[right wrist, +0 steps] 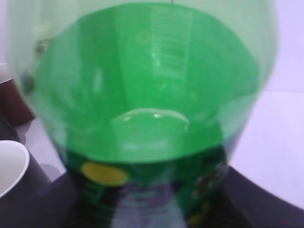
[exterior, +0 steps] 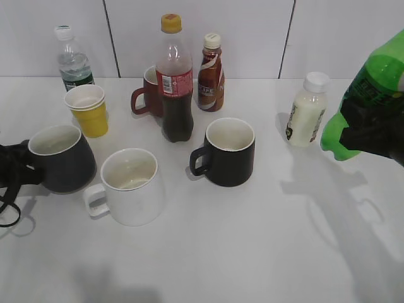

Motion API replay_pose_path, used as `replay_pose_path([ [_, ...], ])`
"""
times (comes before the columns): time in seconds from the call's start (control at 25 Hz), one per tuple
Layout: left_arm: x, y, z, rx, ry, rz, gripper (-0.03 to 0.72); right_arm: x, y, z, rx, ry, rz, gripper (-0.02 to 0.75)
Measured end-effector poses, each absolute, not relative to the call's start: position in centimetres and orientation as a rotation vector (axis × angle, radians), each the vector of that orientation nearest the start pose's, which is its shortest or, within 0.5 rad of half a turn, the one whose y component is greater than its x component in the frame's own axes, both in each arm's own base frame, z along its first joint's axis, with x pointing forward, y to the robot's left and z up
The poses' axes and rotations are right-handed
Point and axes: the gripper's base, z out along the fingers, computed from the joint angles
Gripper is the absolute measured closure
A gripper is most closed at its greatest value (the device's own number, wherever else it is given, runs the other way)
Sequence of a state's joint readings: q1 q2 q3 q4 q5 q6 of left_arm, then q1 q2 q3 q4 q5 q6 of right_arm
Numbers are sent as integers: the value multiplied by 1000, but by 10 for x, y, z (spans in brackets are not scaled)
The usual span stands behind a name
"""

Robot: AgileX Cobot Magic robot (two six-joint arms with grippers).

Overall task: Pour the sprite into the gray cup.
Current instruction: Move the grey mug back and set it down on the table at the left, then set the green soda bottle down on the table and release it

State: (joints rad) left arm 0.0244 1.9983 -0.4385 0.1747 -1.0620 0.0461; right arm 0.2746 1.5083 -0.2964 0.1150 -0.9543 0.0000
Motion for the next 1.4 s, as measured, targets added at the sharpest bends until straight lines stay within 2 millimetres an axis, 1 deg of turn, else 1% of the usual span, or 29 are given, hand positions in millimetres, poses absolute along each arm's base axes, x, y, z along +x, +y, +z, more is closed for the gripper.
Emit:
replay_pose_path([
  [0.12,278,-7,79,203,1975,-52,631,232,56,175,-113,1743,168,381],
  [0.4,253,-8,77,175,1973,-70,564,232,56,175,-113,1743,168,381],
  [0.52,246,-8,77,170,1974,-76,538,232,57,173,-115,1750,167,381],
  [0.76,236,-8,74,168,2003,-82,444,234,57,163,-120,1790,161,381],
  [0.92,231,-10,77,180,2004,-93,412,236,58,150,-127,1843,151,381],
  [1.12,227,-11,87,194,1971,-98,408,238,57,126,-131,1923,131,381],
  [1.28,219,-11,91,195,1968,-99,408,240,57,111,-131,1934,117,381],
  [1.4,215,-11,98,195,1948,-96,408,242,57,109,-131,1899,115,379],
])
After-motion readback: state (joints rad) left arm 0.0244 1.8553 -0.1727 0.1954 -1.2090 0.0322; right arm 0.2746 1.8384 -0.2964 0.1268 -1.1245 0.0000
